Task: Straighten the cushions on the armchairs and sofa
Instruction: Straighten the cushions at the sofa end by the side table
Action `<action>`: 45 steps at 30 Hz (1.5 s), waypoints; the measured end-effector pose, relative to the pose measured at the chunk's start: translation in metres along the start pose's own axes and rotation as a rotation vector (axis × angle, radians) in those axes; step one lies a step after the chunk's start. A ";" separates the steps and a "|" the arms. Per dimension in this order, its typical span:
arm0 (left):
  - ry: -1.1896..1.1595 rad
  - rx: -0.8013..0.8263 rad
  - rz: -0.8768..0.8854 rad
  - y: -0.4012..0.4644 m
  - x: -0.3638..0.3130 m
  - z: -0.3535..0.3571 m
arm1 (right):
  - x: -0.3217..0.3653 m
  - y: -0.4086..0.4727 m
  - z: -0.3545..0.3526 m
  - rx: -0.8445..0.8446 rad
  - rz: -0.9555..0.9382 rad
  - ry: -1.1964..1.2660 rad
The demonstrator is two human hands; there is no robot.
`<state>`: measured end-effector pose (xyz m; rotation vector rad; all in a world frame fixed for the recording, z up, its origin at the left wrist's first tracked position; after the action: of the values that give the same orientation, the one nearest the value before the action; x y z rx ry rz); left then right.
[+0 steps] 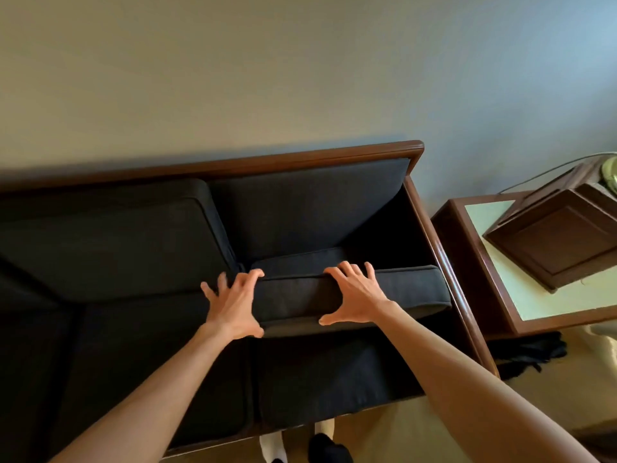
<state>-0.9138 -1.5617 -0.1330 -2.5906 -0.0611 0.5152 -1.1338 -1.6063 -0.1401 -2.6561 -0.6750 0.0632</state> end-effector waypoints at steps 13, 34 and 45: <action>0.139 0.004 0.080 0.091 -0.055 -0.021 | -0.091 0.050 -0.026 0.011 -0.080 -0.223; 0.138 0.074 -0.014 0.224 -0.064 -0.092 | -0.164 0.180 -0.069 -0.013 -0.109 -0.148; 0.053 -0.166 0.092 0.232 -0.066 -0.108 | -0.195 0.178 -0.071 -0.277 0.160 -0.147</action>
<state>-0.9470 -1.8236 -0.1338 -2.7781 0.0349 0.4921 -1.2158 -1.8668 -0.1542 -2.9920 -0.5484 0.2272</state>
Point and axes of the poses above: each hand's wrist, its own y-axis towards the middle knuckle, its own z-axis out of the palm, x = y × z, the point moved 9 cm from there along y, towards the middle knuckle, and after that the axes turned 10 degrees about -y, right-handed, at the moved point
